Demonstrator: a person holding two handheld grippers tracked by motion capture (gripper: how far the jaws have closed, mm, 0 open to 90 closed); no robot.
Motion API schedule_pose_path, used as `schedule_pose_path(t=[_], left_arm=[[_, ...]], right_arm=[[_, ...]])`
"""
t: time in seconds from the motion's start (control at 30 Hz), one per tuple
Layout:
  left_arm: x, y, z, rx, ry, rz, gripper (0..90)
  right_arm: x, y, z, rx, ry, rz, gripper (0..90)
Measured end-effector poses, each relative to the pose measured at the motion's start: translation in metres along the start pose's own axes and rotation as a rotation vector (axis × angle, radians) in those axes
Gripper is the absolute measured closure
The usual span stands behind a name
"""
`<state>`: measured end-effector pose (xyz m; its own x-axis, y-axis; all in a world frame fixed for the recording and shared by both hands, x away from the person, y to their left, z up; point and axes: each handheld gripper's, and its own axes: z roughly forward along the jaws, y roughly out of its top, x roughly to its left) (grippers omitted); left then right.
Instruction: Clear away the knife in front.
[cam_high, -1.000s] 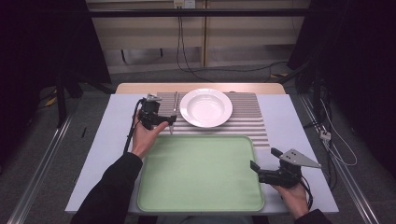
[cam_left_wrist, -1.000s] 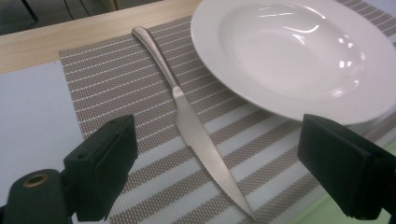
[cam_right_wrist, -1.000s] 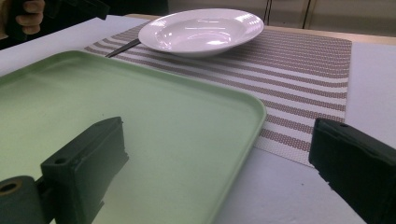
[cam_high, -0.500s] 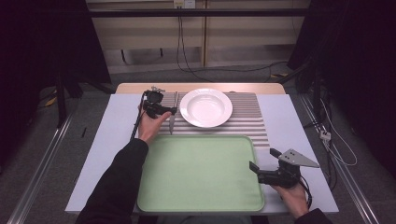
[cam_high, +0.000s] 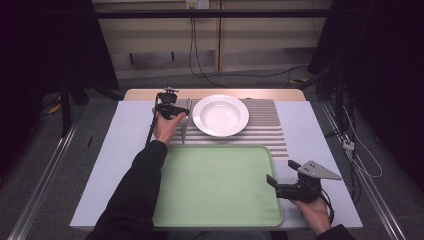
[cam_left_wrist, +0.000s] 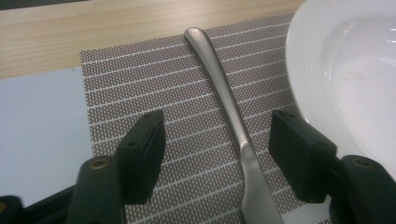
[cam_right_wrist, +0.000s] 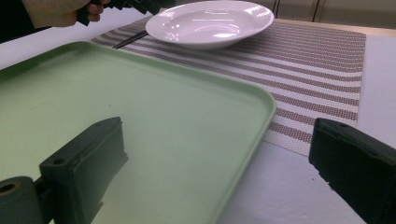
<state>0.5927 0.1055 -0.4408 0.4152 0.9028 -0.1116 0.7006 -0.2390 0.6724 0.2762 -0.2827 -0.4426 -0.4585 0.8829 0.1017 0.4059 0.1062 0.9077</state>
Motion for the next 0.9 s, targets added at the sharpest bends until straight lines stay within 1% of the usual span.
schedule_pose_path(t=[0.03,0.07,0.1,0.13,0.2,0.23,0.3,0.37,0.4,0.43,0.47,0.57,0.6,0.67,0.7,0.73,0.83,0.87,0.9], left_arm=[[0.0,0.0,0.001,0.002,-0.009,-0.003,43.0],[0.0,0.001,0.003,-0.003,-0.013,-0.009,43.4],[-0.001,0.001,0.005,0.002,-0.015,-0.005,44.4],[-0.002,0.001,0.007,0.011,-0.025,-0.006,46.8],[-0.006,0.001,0.013,0.035,-0.019,0.024,51.3],[-0.008,0.001,0.016,0.043,-0.018,0.033,54.0],[-0.009,0.001,0.018,0.043,-0.012,0.032,56.2],[-0.01,0.001,0.021,0.039,-0.013,0.028,62.0],[-0.011,0.002,0.024,0.035,-0.001,0.024,62.7],[-0.012,0.003,0.025,0.036,0.002,0.029,64.4],[-0.012,0.005,0.025,0.047,-0.001,0.035,66.5],[-0.013,0.008,0.027,0.055,-0.01,0.032,72.4],[-0.015,0.008,0.028,0.053,-0.003,0.033,75.7],[-0.019,0.008,0.029,0.052,0.022,0.025,75.8],[-0.019,0.009,0.028,0.064,0.023,0.026,76.1],[-0.018,0.009,0.028,0.068,0.022,0.013,76.6],[-0.015,0.009,0.026,0.075,0.002,0.001,78.0],[-0.015,0.009,0.026,0.085,0.013,0.016,78.4],[-0.015,0.009,0.026,0.085,0.013,0.016,78.9]], right_arm=[[0.0,0.0,0.0,0.0,0.001,0.0,3.4],[0.0,0.0,0.0,0.0,0.002,0.0,3.4],[0.001,0.0,0.0,0.002,0.001,0.0,3.4],[0.001,0.0,0.001,0.001,0.0,0.004,3.4],[0.001,0.0,0.001,0.0,-0.001,0.003,3.4],[0.001,0.0,0.001,0.0,0.001,0.003,3.4],[0.0,0.0,0.002,0.004,0.003,0.003,3.4],[0.0,0.0,0.002,0.005,0.003,0.003,3.4],[0.0,0.0,0.002,0.005,0.004,0.003,3.4],[0.0,0.0,0.002,0.006,0.005,0.003,3.4],[0.0,0.0,0.002,0.006,0.006,0.003,3.4],[-0.001,0.0,0.002,0.006,0.006,0.003,3.4],[-0.001,0.0,0.002,0.005,0.006,0.003,3.4],[0.0,0.0,0.002,0.005,0.007,0.006,3.4],[0.0,0.0,0.002,0.005,0.007,0.002,3.4],[0.0,0.0,0.002,0.005,0.008,0.003,3.5],[0.0,0.0,0.002,0.008,0.011,0.003,3.5],[0.001,0.0,0.002,0.01,0.01,0.004,3.5],[0.001,0.0,0.002,0.011,0.01,0.005,3.5]])
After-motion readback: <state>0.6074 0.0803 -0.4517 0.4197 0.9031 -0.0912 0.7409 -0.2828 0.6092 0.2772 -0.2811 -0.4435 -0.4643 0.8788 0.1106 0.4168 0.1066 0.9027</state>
